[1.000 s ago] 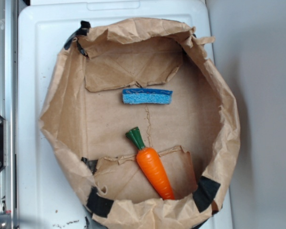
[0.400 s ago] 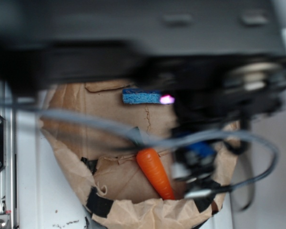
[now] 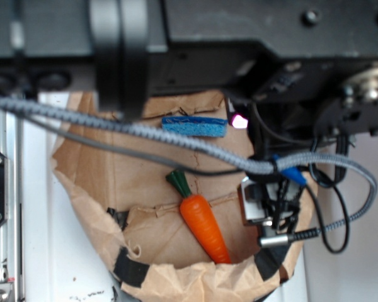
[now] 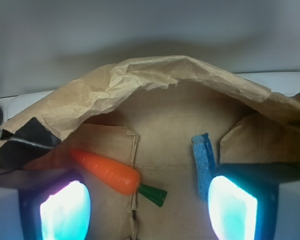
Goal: Grab the blue sponge.
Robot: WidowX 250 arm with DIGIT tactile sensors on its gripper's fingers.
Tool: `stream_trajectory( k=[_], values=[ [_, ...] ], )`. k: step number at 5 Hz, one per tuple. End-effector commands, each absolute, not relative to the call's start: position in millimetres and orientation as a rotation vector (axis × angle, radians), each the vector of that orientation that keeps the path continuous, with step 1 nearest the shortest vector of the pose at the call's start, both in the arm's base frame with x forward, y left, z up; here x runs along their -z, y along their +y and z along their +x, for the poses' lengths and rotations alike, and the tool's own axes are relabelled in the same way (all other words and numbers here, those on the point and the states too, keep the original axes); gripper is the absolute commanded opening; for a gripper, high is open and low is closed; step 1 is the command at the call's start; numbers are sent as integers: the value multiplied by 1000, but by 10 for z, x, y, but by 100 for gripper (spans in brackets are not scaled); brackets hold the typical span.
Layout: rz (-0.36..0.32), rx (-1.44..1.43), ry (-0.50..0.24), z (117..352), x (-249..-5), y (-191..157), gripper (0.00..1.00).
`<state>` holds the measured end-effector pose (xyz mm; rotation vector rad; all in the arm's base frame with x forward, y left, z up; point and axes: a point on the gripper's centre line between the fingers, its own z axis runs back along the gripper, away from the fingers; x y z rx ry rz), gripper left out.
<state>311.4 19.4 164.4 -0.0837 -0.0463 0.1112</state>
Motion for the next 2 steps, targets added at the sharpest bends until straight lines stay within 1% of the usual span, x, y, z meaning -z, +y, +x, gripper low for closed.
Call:
stream_trajectory(
  k=[1,2],
  values=[
    [-79,-123,-126,3161,-1869,250,100],
    [-30,-142,-163,3210,-1490,364,100]
  ],
)
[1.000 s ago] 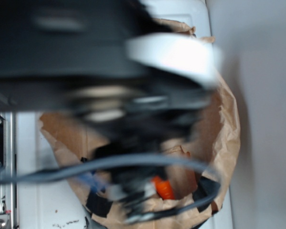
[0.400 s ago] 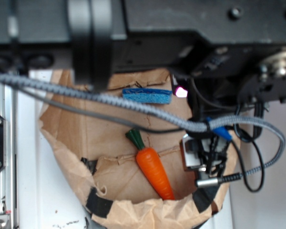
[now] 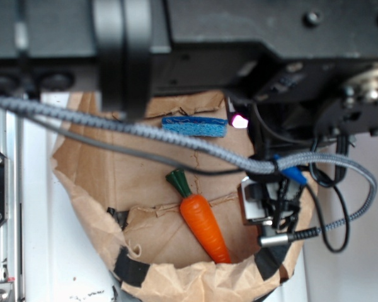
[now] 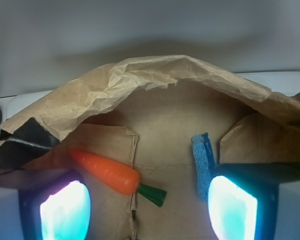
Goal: Grab the blue sponge.
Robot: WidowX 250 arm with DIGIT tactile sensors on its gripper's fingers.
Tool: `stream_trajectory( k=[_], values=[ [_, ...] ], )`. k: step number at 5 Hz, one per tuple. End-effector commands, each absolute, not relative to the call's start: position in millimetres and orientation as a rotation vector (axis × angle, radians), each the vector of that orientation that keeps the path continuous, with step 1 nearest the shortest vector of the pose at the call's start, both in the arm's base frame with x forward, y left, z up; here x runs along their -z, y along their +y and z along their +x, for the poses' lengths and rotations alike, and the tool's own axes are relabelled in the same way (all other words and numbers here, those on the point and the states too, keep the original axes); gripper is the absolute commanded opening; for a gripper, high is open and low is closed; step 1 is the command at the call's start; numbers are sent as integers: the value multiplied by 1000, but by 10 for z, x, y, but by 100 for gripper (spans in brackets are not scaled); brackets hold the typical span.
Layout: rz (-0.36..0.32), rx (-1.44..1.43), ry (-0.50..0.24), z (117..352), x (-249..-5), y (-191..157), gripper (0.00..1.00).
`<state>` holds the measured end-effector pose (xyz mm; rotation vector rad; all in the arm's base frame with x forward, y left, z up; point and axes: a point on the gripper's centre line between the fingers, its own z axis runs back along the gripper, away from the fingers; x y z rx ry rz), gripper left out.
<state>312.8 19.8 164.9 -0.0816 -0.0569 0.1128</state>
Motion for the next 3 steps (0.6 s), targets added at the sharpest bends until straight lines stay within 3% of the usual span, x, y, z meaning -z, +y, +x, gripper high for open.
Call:
stream_trajectory(
  k=[1,2,3],
  values=[
    [-38,-214,-134,3273,-1191,466,100],
    [-5,-243,-137,3284,-925,540,100],
    [-27,-262,-111,3293,-771,579,100]
  ],
)
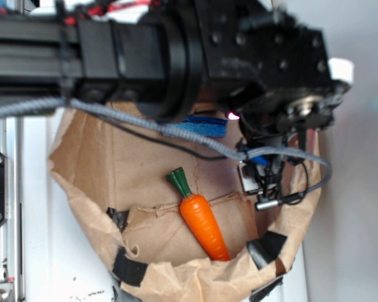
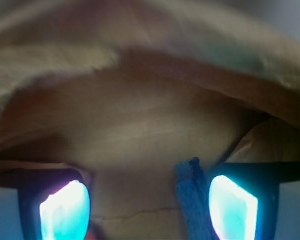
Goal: Grab the blue sponge.
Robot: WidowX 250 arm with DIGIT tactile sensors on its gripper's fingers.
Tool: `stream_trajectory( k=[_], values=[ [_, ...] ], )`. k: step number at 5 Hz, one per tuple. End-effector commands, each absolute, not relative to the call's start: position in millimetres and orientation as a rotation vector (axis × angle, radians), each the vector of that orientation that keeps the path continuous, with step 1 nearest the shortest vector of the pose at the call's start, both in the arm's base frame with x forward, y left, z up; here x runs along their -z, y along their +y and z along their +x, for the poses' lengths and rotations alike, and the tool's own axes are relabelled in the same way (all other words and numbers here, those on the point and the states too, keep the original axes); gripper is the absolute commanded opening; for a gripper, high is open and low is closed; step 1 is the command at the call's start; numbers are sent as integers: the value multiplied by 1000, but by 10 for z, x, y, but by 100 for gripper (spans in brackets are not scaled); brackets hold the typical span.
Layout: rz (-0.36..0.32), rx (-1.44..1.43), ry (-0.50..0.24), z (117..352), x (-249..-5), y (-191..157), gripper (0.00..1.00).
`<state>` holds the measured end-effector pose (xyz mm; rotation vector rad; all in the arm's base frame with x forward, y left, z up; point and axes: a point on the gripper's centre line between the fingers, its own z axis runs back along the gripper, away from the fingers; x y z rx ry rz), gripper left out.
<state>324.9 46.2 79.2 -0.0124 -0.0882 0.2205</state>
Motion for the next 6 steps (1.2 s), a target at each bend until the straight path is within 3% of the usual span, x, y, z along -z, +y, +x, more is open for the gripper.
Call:
stream_trajectory(
  k=[1,2,3,4,5,6],
  values=[
    [-8,-237,-101,3178,-583,494,100],
    [12,-153,-107,2890,-510,474,100],
    [19,-136,-142,2786,-480,497,100],
    [31,-131,-141,2792,-323,492,74],
    [45,-158,-145,2794,-304,466,0],
    [6,-146,-183,2775,-547,409,0]
  ],
)
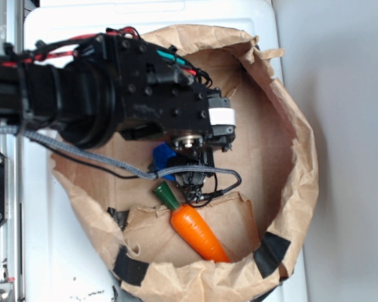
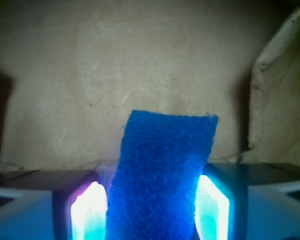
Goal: Grab the blue sponge.
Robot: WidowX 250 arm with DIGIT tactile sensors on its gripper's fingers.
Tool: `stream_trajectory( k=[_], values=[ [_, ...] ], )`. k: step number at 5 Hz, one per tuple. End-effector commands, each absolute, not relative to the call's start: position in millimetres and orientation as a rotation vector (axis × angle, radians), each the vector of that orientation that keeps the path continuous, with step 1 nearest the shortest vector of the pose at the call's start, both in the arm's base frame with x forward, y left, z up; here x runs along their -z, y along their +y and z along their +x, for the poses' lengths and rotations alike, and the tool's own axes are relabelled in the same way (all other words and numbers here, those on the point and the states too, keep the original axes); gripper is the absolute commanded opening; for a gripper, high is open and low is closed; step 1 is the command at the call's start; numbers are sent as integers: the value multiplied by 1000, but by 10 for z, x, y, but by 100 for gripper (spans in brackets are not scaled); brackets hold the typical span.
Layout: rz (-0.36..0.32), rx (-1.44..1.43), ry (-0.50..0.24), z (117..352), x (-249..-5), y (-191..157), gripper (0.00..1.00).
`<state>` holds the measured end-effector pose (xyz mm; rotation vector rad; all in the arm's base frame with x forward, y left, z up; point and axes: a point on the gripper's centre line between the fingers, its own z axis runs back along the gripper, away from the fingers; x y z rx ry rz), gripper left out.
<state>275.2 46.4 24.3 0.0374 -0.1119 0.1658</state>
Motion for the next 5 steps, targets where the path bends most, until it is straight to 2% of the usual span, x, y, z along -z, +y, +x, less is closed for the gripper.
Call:
stream_trajectory(
  k=[1,3,4,5],
  values=[
    [-73,-167,-155,2775,-1005,319,0],
    [-124,-168,-162,2660,-1417,281,0],
    [-135,-155,-185,2602,-1537,302,0],
    [-35,-116,-228,2602,-1534,304,0]
  ],
)
